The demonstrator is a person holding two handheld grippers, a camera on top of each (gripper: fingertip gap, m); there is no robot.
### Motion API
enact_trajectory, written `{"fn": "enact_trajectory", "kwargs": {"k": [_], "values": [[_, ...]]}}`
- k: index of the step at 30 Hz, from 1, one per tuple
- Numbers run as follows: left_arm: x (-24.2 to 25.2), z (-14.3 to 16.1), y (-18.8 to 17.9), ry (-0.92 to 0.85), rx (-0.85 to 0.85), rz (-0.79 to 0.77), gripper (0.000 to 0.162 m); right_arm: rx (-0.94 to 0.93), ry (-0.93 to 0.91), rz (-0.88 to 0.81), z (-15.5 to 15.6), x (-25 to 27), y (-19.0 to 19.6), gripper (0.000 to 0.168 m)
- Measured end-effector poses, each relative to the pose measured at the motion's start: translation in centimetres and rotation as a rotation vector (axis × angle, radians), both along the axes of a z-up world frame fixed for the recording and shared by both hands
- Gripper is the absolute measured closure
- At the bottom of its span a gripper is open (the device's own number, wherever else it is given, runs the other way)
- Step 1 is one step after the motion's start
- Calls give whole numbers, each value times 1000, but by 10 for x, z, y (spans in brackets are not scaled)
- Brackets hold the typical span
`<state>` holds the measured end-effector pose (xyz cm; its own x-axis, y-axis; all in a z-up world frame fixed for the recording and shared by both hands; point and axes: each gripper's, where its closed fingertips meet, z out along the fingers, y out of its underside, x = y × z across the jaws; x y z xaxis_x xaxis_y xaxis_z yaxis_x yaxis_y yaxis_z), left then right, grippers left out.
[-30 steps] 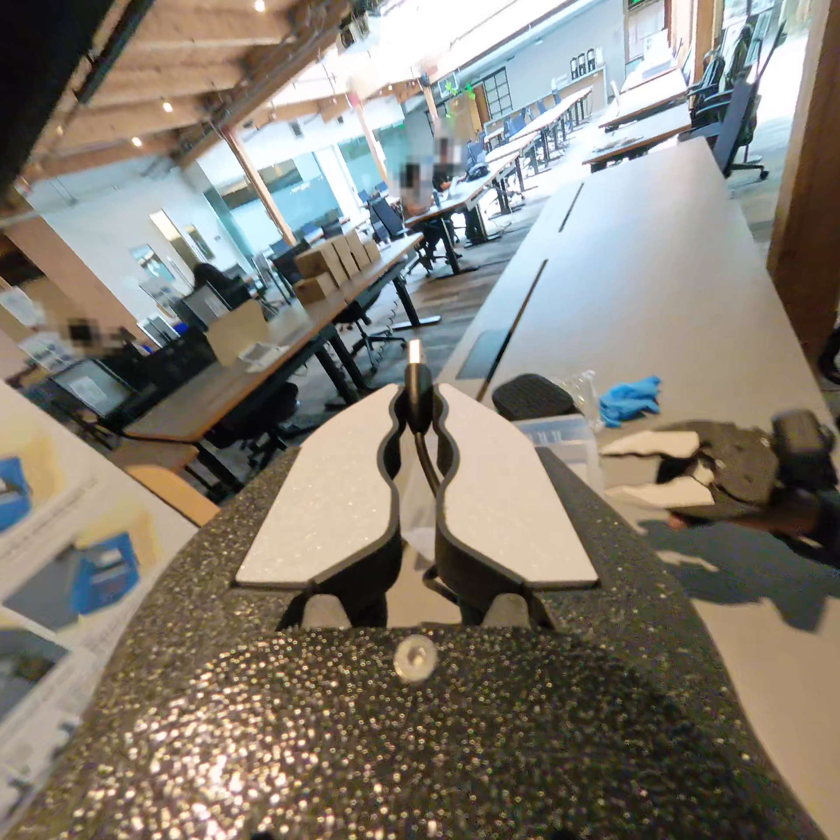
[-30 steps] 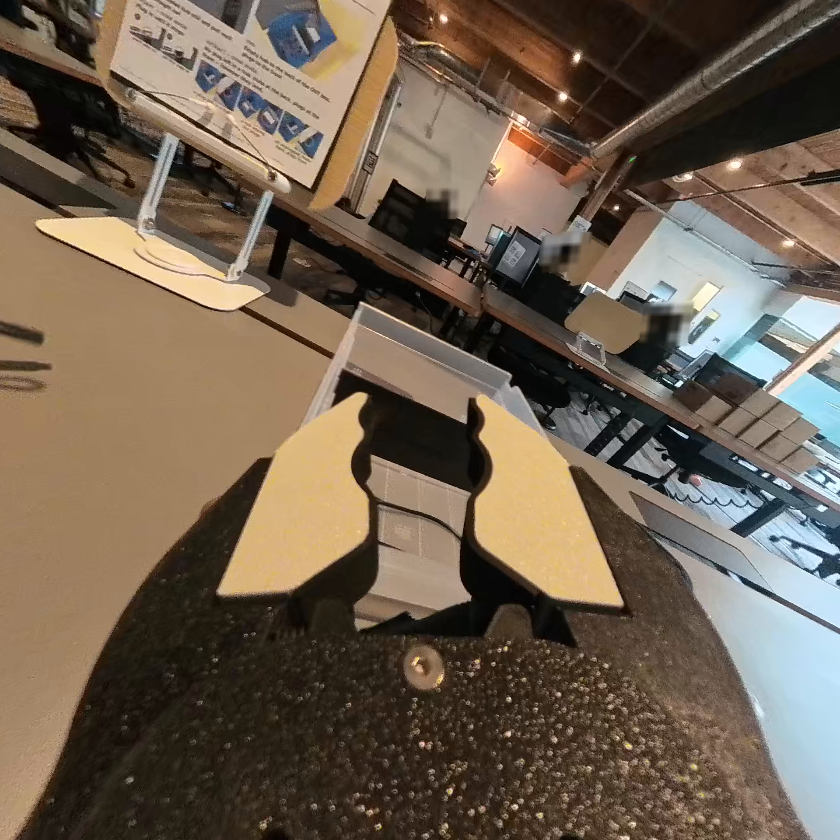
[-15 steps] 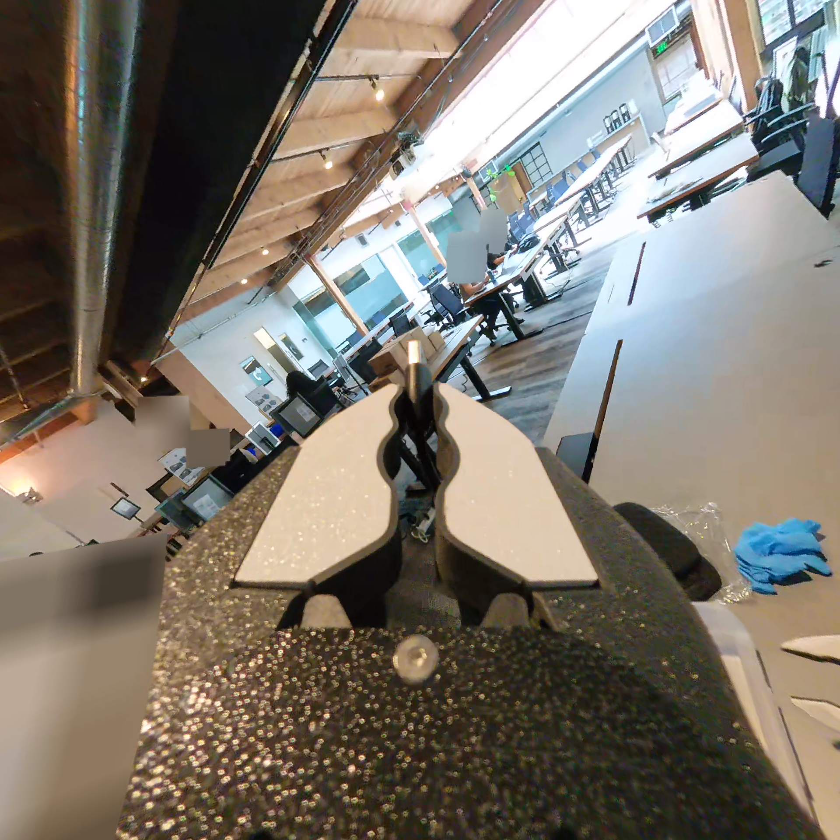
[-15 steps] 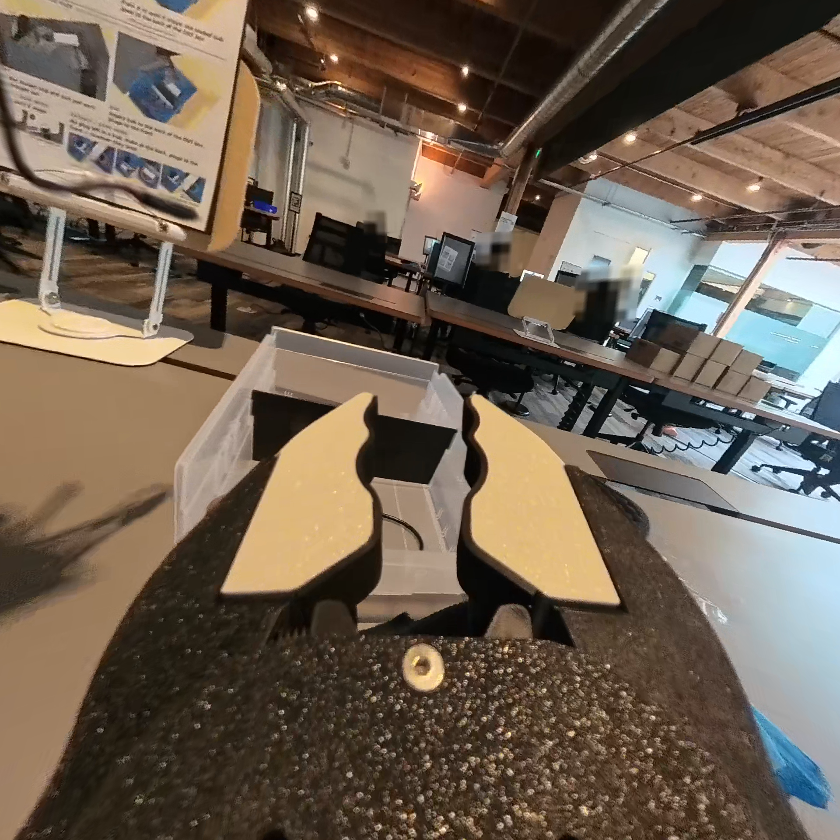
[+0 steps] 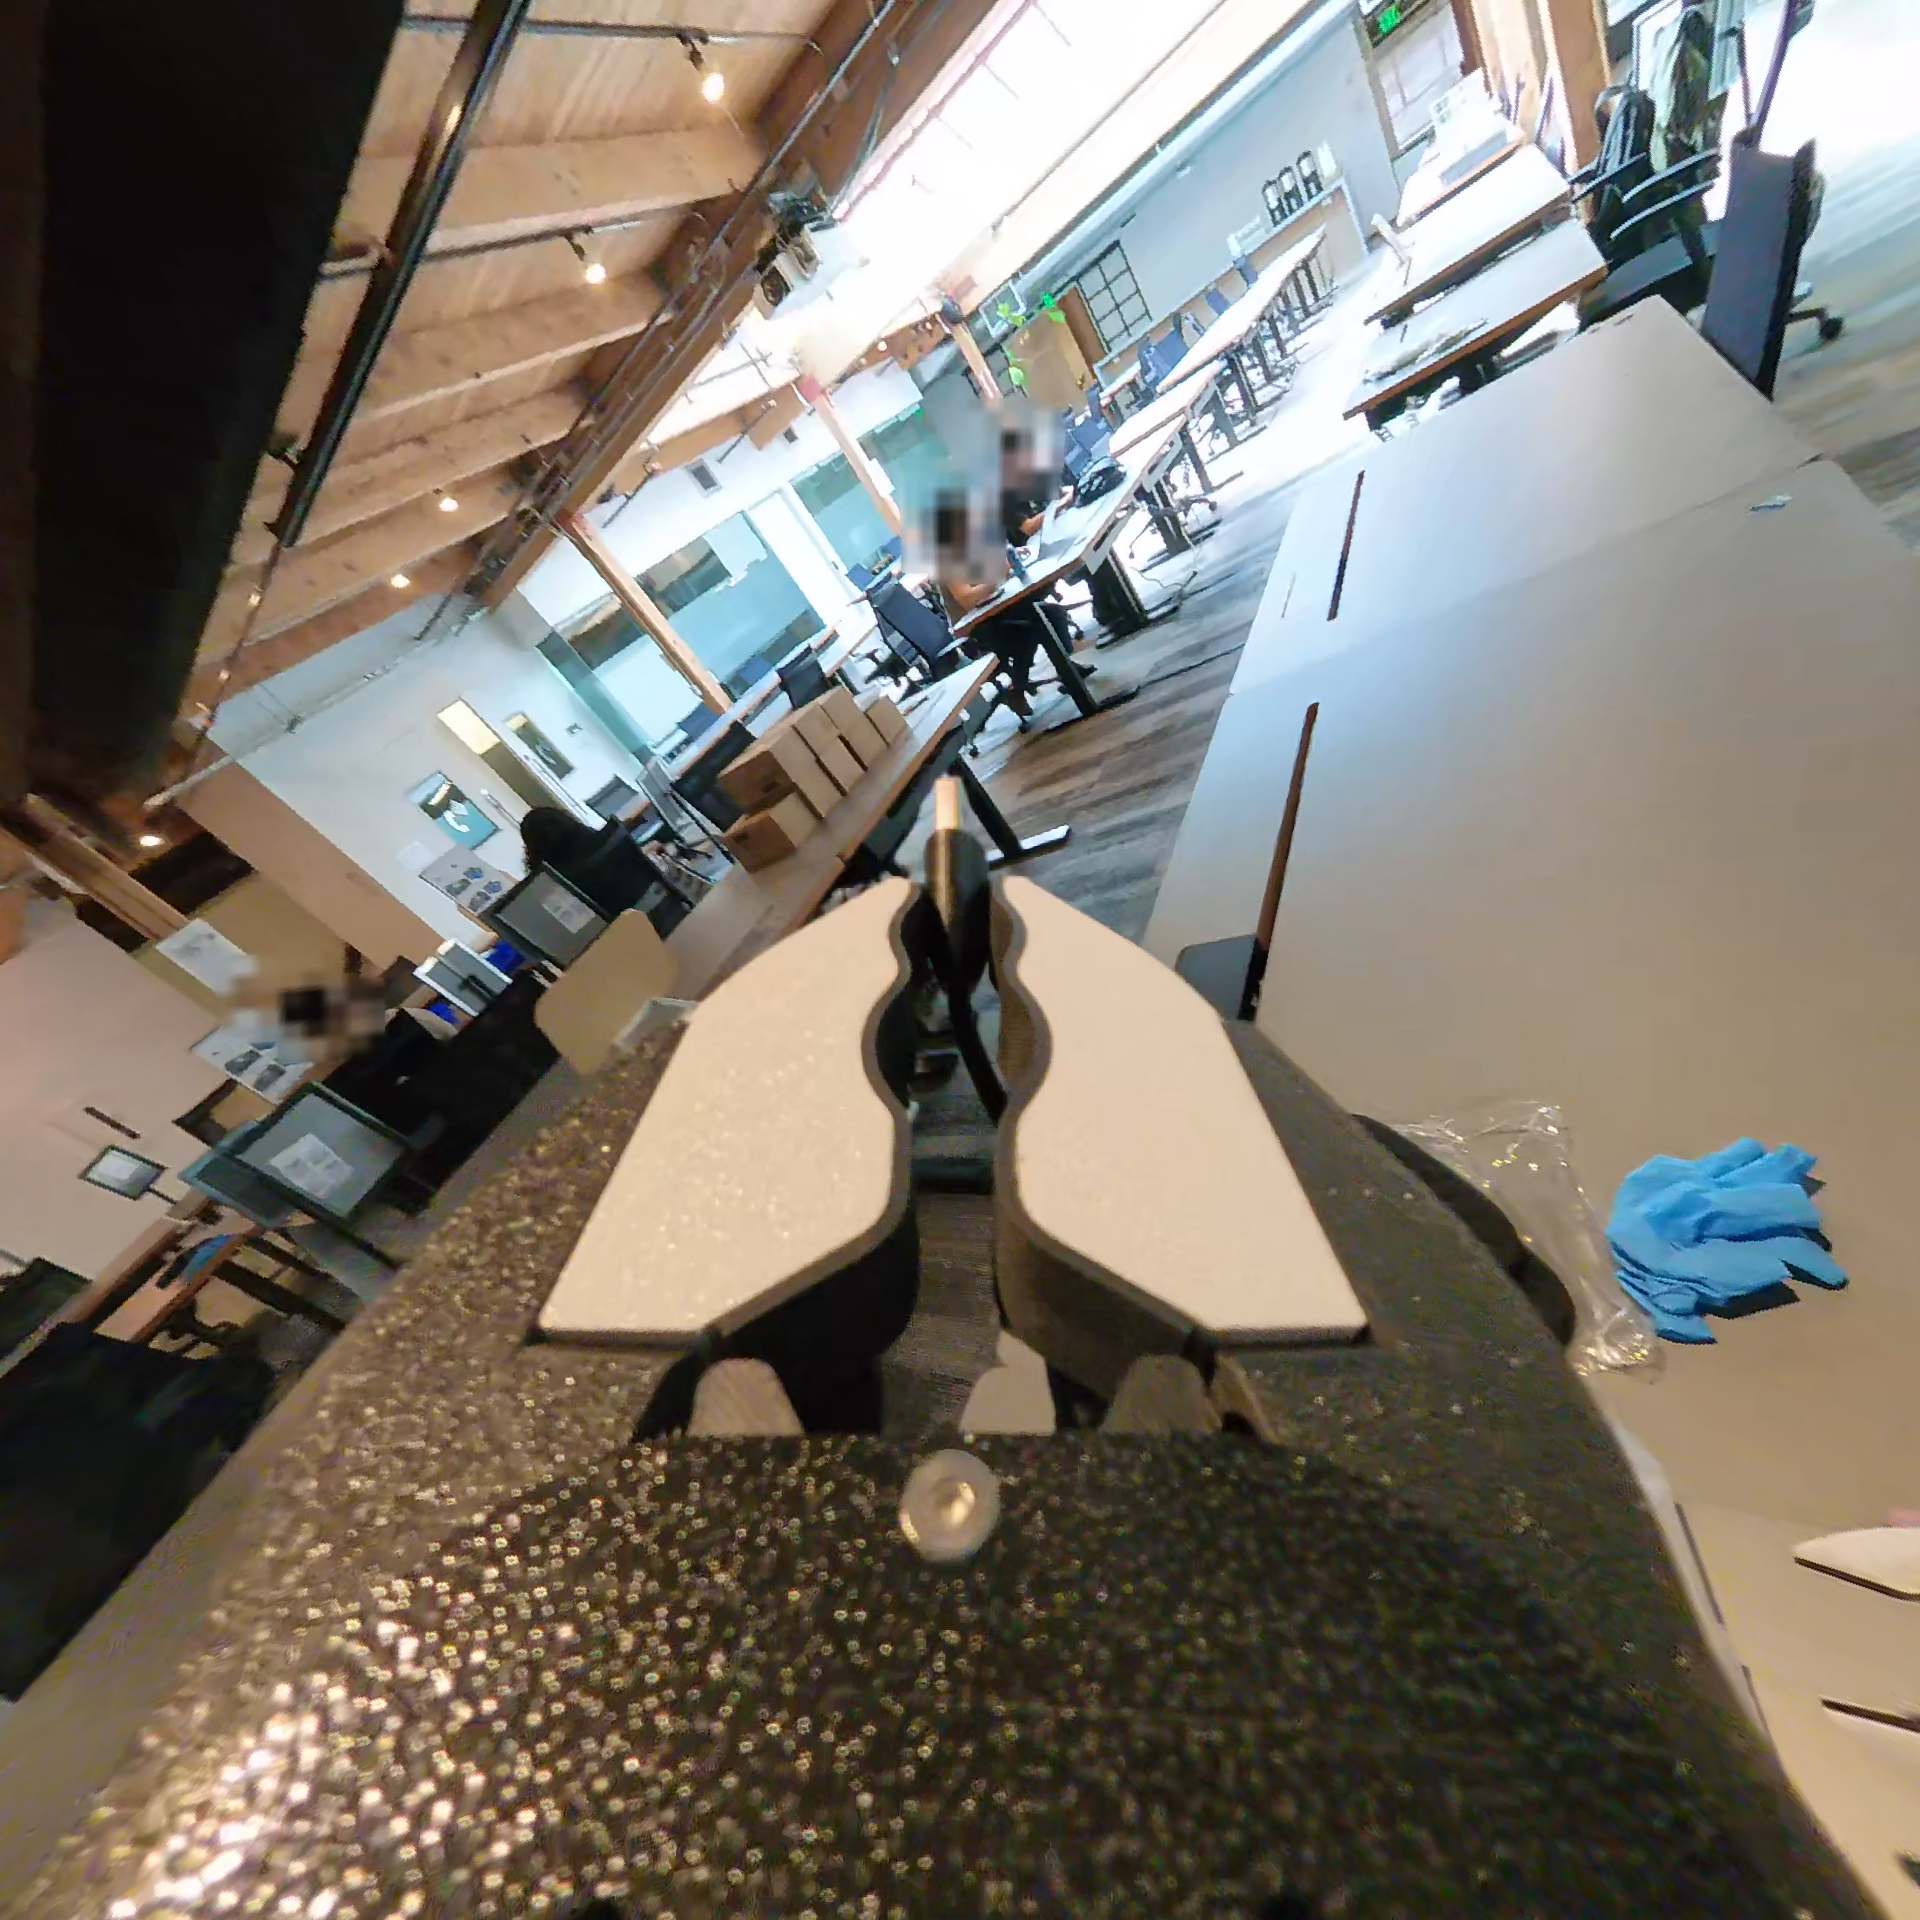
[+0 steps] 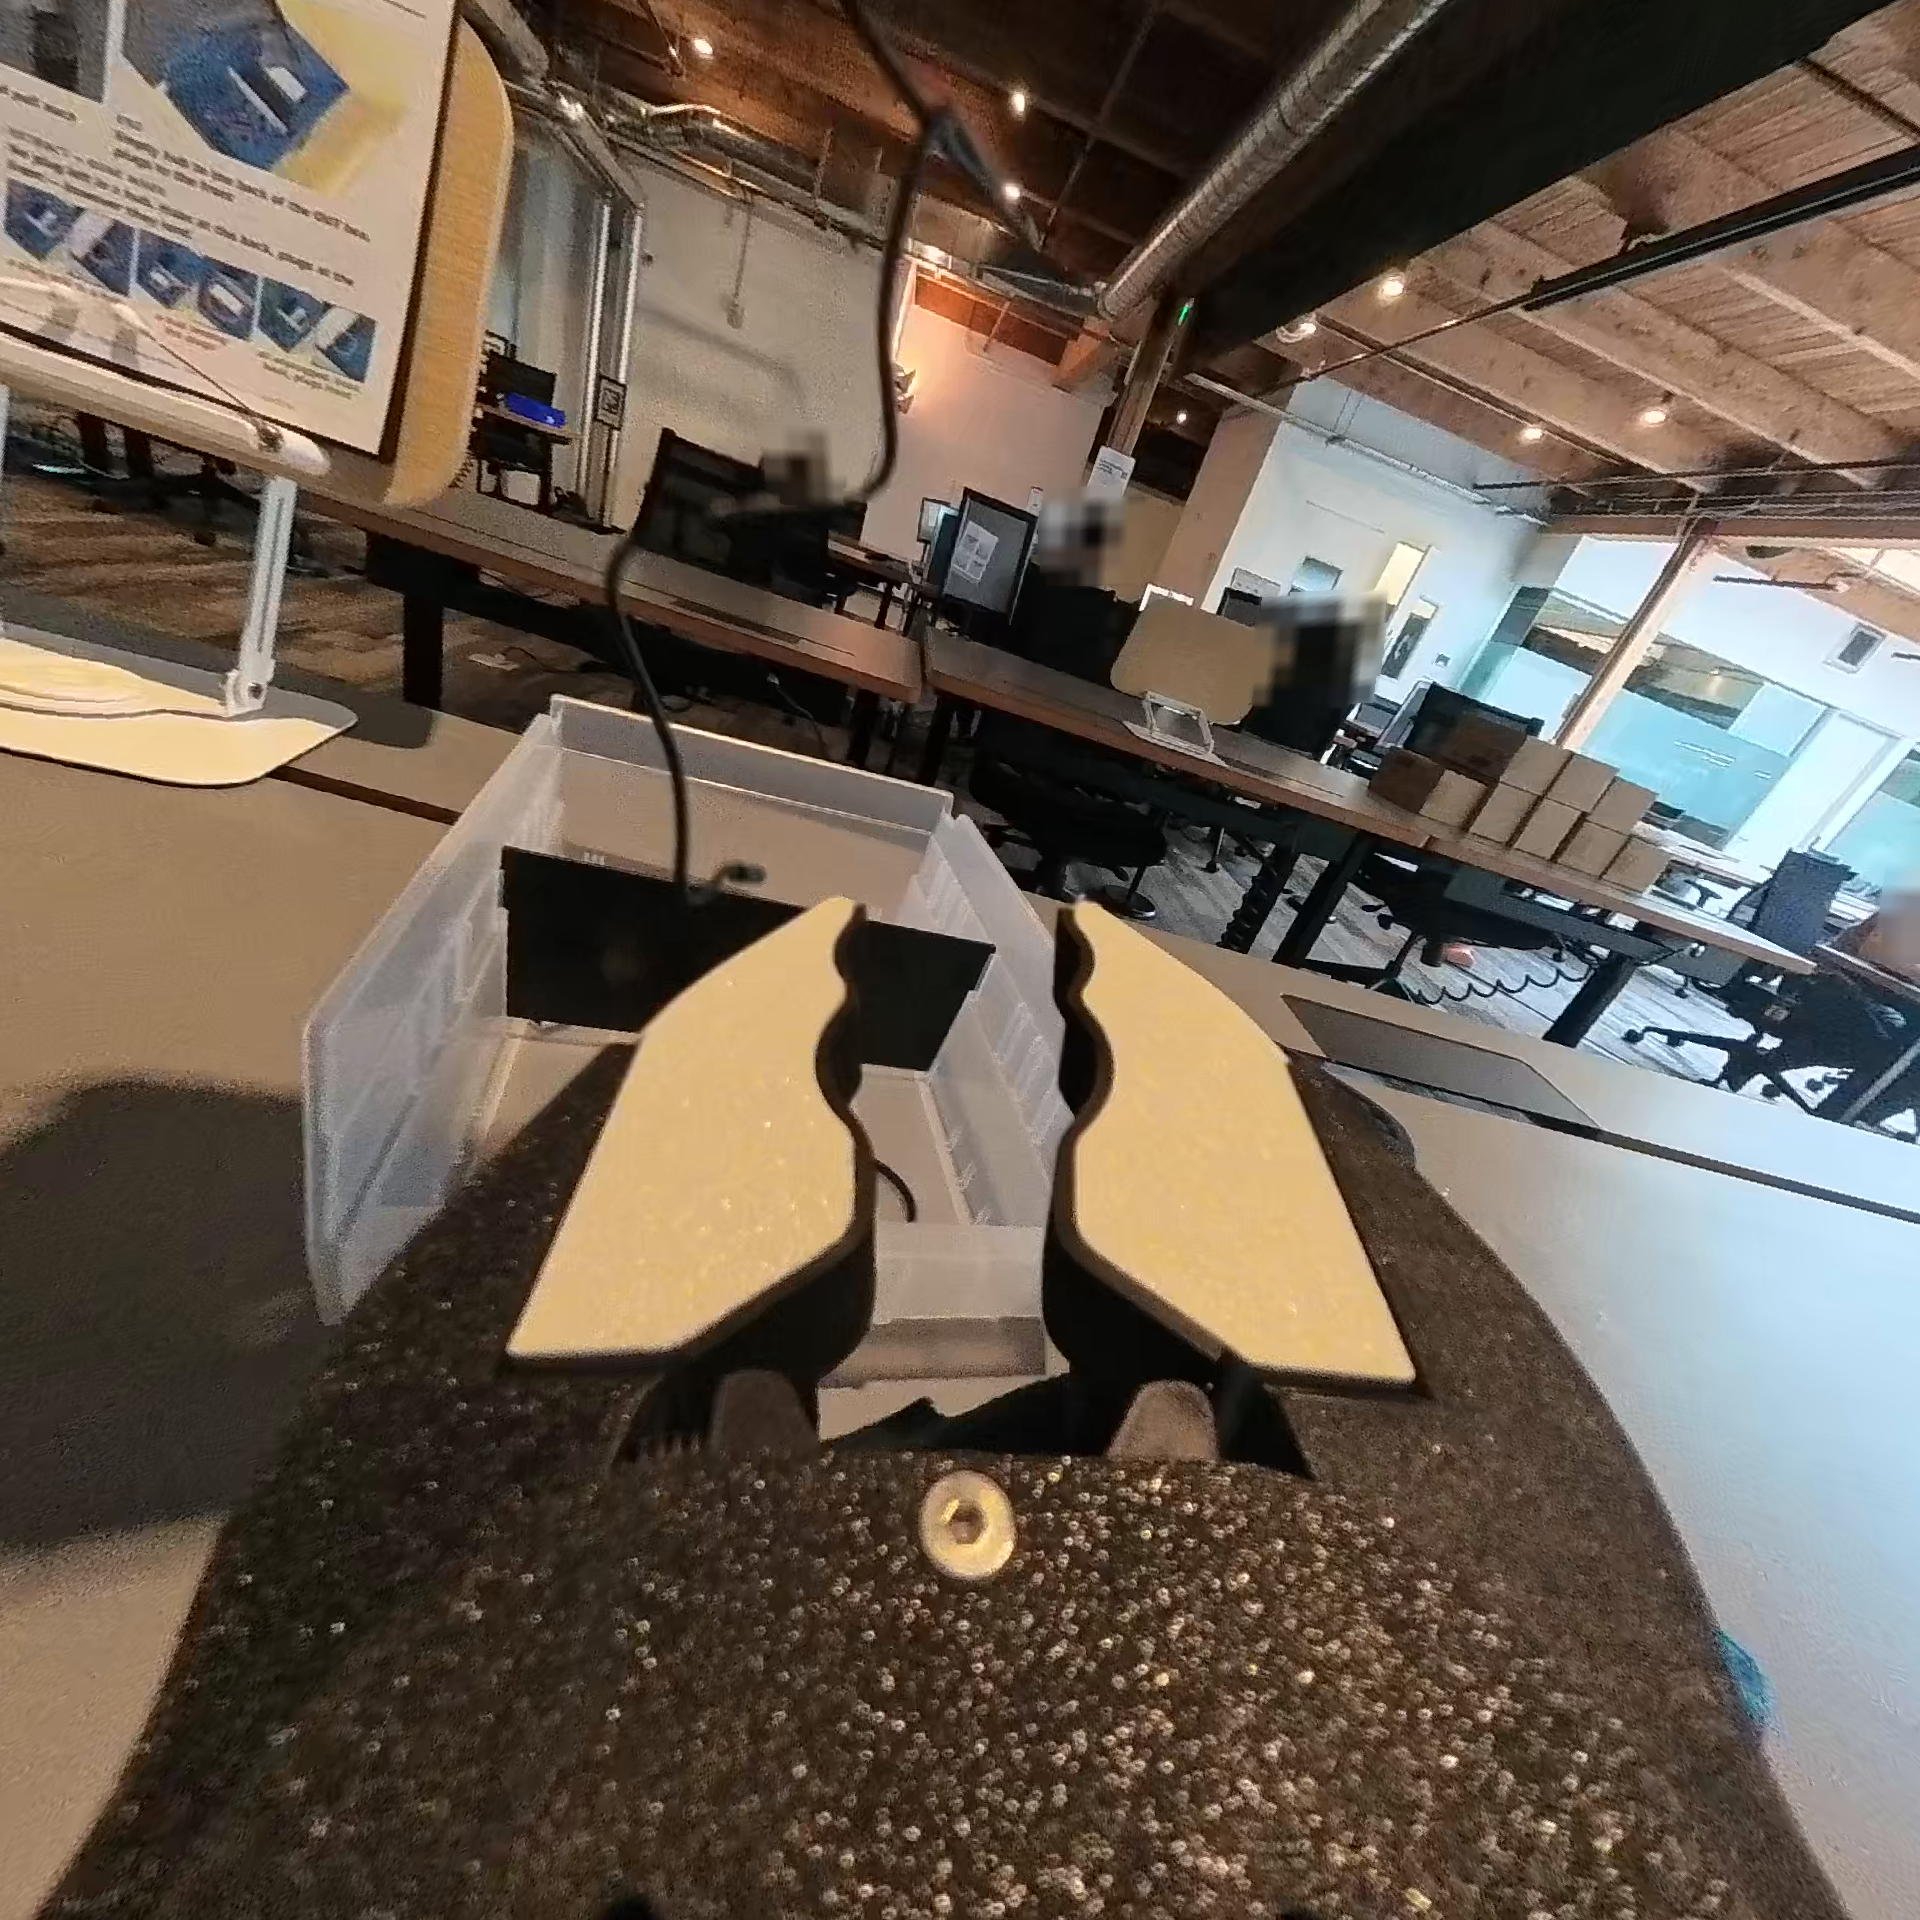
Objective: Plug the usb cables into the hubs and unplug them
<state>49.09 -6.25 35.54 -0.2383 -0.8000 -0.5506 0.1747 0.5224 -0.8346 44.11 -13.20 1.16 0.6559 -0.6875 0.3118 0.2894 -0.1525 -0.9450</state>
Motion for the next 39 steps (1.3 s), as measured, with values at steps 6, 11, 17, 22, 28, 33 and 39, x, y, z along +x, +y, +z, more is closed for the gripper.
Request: {"fn": "enact_trajectory", "kwargs": {"k": [6,11,17,22,28,33,39], "values": [[23,-79,2,109,-30,-43,152,19,19,-44,-1,8,-9,136],[28,-170,4,251,-66,-141,152,49,60,-85,-4,17,-18,138],[18,-288,2,547,-119,-245,152,11,62,-82,-9,16,-12,138],[-3,-350,-20,754,-166,-390,151,-5,62,-77,-12,16,-9,138],[-27,-355,-49,847,-286,-569,152,-6,63,-82,-13,16,-9,138],[-25,-399,-44,1065,-302,-435,152,8,64,-93,-12,17,-12,138],[-7,-423,-14,1172,-341,-103,142,-3,73,-95,-14,19,-11,138]]}}
